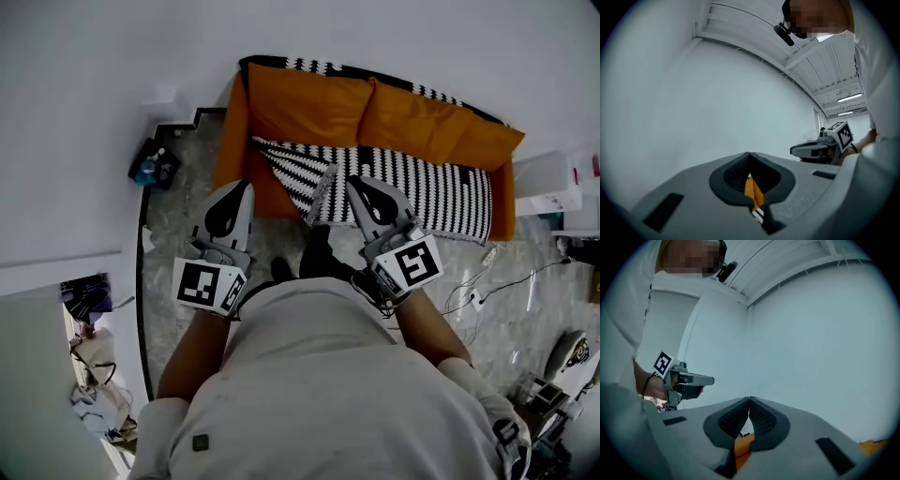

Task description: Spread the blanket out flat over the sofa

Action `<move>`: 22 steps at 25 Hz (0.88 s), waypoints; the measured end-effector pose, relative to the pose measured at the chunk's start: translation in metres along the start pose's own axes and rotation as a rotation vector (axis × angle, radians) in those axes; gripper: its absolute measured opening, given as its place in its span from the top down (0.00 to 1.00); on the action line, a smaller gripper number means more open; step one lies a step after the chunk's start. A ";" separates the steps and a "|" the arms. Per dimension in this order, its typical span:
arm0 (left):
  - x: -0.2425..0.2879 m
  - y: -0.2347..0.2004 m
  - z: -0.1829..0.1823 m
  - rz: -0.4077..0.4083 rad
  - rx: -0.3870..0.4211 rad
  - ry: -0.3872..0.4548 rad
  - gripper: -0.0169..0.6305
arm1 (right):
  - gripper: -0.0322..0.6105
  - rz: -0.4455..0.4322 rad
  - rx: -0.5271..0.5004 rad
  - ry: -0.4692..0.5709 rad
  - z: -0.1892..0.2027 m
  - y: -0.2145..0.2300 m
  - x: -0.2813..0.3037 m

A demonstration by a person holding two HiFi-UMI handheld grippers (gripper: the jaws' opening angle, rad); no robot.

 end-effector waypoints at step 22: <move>0.189 -0.048 0.091 -0.123 -0.067 -0.218 0.96 | 0.90 -0.180 0.133 -0.153 0.116 0.182 0.123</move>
Point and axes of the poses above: the fingertips, and each gripper's own axes: x forward along the fingers, y to its right, z out of its underside, the point moved 4 cm from there along -x, backward along the fingers, and after that the axes turned 1 degree about -y, right-handed, at the moved point
